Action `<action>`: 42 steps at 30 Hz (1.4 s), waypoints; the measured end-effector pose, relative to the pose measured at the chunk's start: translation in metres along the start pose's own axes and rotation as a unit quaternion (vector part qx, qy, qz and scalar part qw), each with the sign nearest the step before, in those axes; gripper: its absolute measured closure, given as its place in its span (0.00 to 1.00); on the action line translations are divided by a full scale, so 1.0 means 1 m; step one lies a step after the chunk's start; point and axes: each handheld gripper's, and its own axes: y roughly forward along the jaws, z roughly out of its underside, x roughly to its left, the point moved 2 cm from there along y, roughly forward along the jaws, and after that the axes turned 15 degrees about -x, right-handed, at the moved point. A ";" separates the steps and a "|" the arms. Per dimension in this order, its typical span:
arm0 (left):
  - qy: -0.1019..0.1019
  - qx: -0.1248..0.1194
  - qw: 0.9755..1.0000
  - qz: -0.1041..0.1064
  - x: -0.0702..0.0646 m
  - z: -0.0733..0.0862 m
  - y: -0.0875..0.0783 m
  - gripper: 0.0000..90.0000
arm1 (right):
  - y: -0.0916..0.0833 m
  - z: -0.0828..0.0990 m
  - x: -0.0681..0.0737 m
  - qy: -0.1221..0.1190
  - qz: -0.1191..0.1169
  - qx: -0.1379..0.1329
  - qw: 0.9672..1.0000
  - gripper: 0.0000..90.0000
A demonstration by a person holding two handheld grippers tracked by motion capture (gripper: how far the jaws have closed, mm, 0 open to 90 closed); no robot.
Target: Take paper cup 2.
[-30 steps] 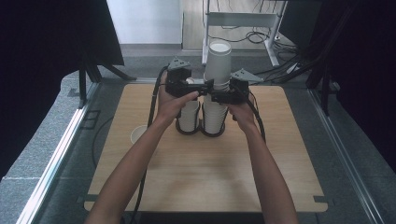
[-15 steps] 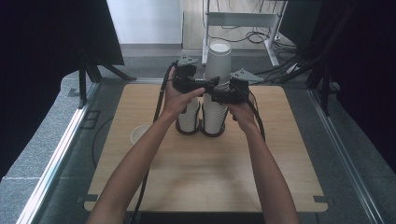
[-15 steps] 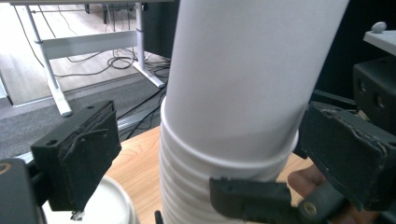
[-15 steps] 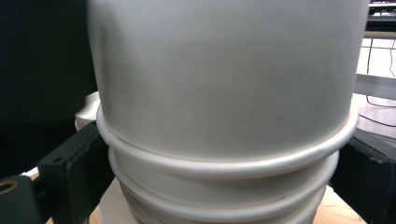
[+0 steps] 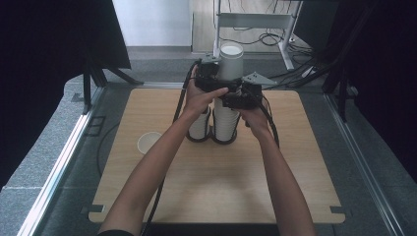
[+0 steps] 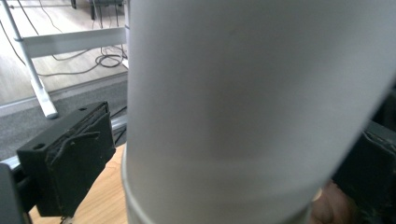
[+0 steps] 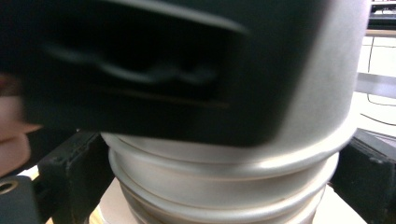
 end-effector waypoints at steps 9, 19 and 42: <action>0.015 -0.018 1.000 0.000 -0.004 -0.002 0.003 0.11 | 0.000 0.000 0.000 -0.001 0.000 0.000 1.000 0.04; 0.015 -0.047 0.999 0.000 -0.006 -0.020 -0.005 0.14 | 0.000 0.000 0.000 -0.004 0.001 -0.003 1.000 0.04; 0.009 -0.122 0.992 0.007 -0.011 -0.083 -0.037 0.14 | 0.001 0.000 0.000 0.001 0.001 0.001 1.000 0.04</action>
